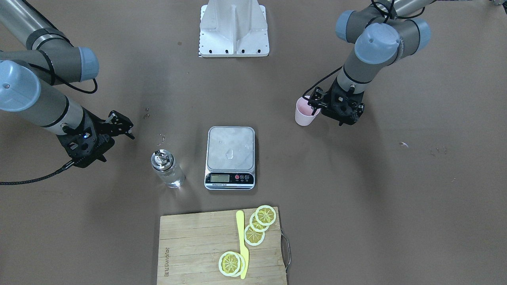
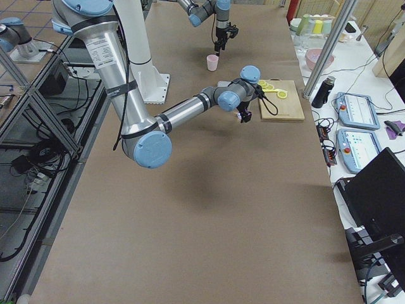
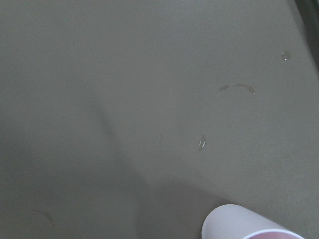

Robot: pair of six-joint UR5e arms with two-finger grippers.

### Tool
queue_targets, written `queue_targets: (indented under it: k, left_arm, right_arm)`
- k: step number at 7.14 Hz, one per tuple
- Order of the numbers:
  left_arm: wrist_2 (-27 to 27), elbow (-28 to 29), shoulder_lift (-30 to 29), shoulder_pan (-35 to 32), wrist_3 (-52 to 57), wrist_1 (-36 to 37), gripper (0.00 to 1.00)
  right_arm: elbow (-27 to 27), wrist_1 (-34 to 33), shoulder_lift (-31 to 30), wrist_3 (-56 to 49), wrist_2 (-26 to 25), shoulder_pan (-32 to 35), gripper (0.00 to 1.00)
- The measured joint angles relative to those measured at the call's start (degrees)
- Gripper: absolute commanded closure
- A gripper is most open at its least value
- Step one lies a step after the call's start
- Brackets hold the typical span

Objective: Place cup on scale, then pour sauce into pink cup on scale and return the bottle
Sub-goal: 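Close the left gripper on the pink cup rim, then lift the pink cup with the left gripper and carry it over the scale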

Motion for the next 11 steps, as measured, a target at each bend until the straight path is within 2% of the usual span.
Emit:
queue_targets:
  k: [3,6,7,8,10,11]
  left_arm:
    - [0.09,-0.27,0.96,1.11,-1.68,-1.59,0.07]
    - [2.03,-0.20,4.79,3.67,-4.14,-8.44,0.07]
    - [2.41,-0.21,4.91,4.61,-5.35,-9.14,0.18]
    - [2.58,-0.20,4.79,5.46,-6.20,-9.36,0.49]
    - [2.37,-0.29,4.31,6.04,-6.70,-9.42,0.86]
    - [2.00,-0.48,4.14,6.06,-6.67,-9.35,1.00]
  right_arm:
    - [-0.02,0.07,0.29,0.32,-0.21,-0.26,0.00]
    - [-0.12,0.11,0.50,0.39,-0.29,-0.34,0.00]
    - [-0.11,0.13,0.49,0.41,-0.30,-0.33,0.00]
    - [-0.10,0.15,0.48,0.42,-0.30,-0.32,0.00]
    - [-0.14,0.10,0.47,0.42,-0.30,-0.32,0.00]
    - [-0.19,0.08,0.47,0.42,-0.30,-0.32,0.00]
